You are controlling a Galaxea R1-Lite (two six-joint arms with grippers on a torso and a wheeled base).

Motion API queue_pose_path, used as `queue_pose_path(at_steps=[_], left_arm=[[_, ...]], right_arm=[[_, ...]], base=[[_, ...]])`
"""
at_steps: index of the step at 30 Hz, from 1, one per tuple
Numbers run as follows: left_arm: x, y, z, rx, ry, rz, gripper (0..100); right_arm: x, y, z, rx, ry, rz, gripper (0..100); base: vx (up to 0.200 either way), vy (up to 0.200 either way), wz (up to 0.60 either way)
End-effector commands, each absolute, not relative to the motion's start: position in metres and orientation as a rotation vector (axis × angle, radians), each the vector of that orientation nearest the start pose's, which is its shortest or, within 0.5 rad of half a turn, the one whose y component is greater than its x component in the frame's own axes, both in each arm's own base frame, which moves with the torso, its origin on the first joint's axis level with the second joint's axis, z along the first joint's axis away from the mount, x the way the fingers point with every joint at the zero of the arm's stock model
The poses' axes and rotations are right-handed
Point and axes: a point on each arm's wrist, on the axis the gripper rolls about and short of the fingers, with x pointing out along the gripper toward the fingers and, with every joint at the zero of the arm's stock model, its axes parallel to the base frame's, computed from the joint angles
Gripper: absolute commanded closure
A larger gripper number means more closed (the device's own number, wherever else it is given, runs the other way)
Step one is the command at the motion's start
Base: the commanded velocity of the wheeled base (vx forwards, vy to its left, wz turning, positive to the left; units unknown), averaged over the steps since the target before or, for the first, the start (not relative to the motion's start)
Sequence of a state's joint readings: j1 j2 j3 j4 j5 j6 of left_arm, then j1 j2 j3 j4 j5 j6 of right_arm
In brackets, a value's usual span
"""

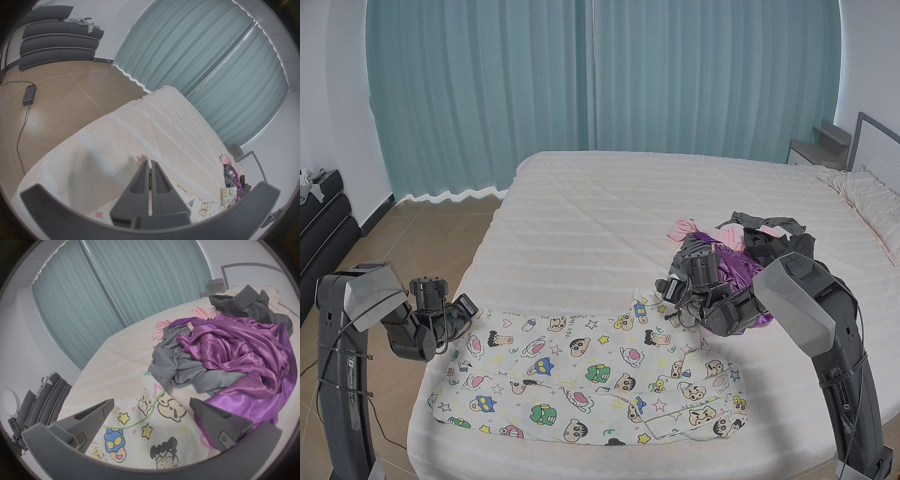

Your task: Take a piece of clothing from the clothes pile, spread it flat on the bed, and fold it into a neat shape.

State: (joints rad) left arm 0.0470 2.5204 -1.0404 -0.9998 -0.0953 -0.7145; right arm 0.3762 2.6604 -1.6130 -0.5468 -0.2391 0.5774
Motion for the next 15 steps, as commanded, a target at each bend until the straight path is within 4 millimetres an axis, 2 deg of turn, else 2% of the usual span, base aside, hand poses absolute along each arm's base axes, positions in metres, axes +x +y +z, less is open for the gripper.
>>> queue_pose_path(at_steps=[1, 3, 4, 15], left_arm=[[0.4253, 0.0181, -0.0398, -0.735, 0.476, 0.127, 100], [0.4253, 0.0181, -0.0398, -0.735, 0.476, 0.127, 100], [0.4253, 0.0181, -0.0398, -0.735, 0.476, 0.127, 100], [0.4257, 0.0188, -0.0394, -0.735, 0.472, 0.127, 100]], right_arm=[[0.4779, 0.1837, -0.0333, 0.408, 0.505, -0.006, 0], [0.4789, 0.1833, -0.0351, 0.410, 0.506, -0.008, 0], [0.4789, 0.1833, -0.0351, 0.410, 0.506, -0.008, 100], [0.4800, 0.1761, -0.0358, 0.417, 0.509, -0.025, 100]], base=[[0.000, 0.000, 0.00], [0.000, 0.000, 0.00], [0.000, 0.000, 0.00], [0.000, 0.000, 0.00]])
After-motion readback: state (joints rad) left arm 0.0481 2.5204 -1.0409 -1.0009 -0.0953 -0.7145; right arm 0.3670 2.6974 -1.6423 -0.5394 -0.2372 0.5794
